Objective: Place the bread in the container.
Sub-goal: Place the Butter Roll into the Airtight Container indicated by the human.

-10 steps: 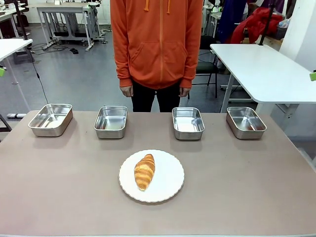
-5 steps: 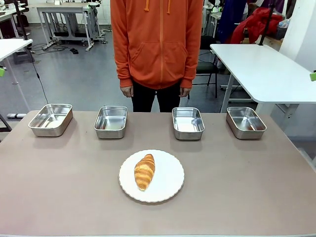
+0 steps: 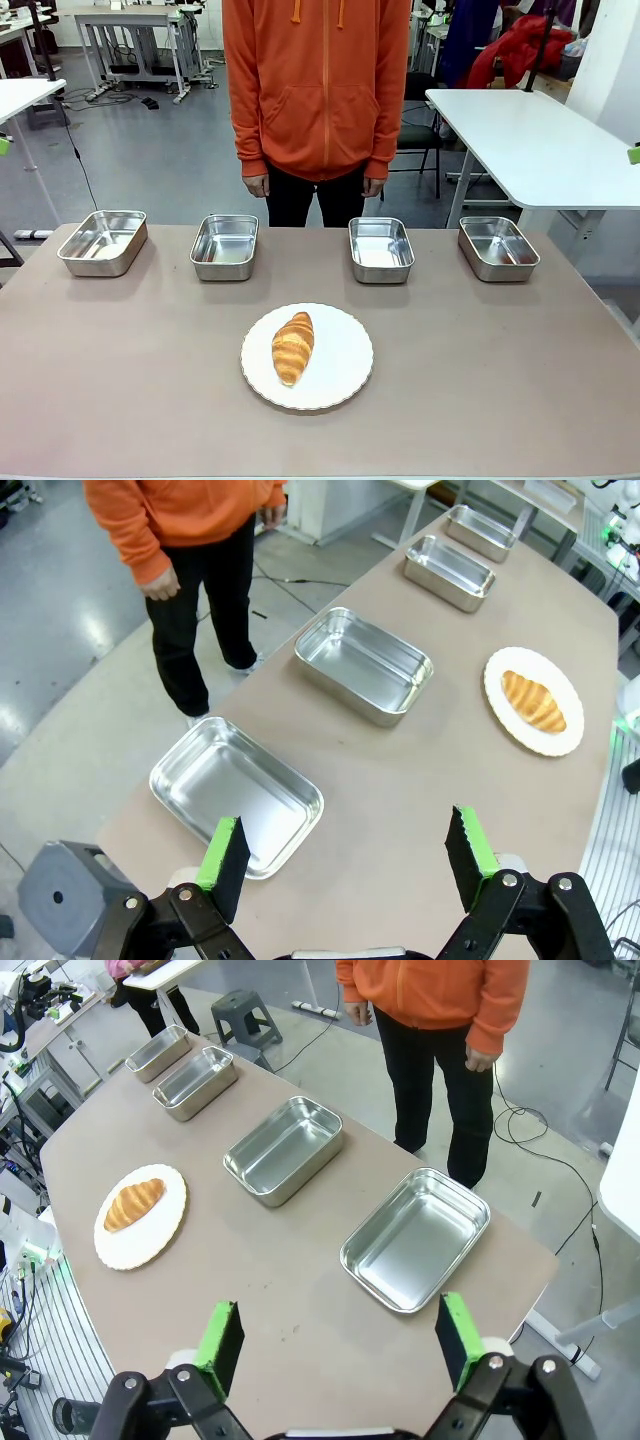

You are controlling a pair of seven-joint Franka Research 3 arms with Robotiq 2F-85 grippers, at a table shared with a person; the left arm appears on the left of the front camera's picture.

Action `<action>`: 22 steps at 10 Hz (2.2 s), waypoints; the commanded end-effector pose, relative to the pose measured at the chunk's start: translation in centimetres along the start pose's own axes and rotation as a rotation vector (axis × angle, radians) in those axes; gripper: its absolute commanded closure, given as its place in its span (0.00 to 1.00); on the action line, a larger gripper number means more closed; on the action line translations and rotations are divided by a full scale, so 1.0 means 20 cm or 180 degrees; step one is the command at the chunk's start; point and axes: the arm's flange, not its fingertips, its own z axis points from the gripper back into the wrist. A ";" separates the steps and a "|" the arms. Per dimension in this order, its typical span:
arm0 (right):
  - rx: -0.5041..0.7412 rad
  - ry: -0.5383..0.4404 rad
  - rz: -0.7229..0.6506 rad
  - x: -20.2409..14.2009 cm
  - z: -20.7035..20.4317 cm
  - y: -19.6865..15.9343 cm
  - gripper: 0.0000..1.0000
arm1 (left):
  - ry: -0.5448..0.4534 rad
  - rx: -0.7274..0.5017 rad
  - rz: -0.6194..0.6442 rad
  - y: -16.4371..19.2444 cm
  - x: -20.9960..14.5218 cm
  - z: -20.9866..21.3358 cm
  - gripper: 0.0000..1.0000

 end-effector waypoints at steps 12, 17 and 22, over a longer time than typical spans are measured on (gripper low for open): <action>0.0020 -0.0059 0.0030 0.00 0.00 0.00 0.00 | -0.0024 0.0001 -0.0007 0.00 0.01 0.01 0.00; 0.0020 -0.0059 0.0030 0.00 0.00 0.00 0.00 | -0.0024 0.0001 -0.0007 0.00 0.01 0.01 0.00; 0.0020 -0.0059 0.0030 0.00 0.00 0.00 0.00 | -0.0024 0.0001 -0.0007 0.00 0.01 0.01 0.00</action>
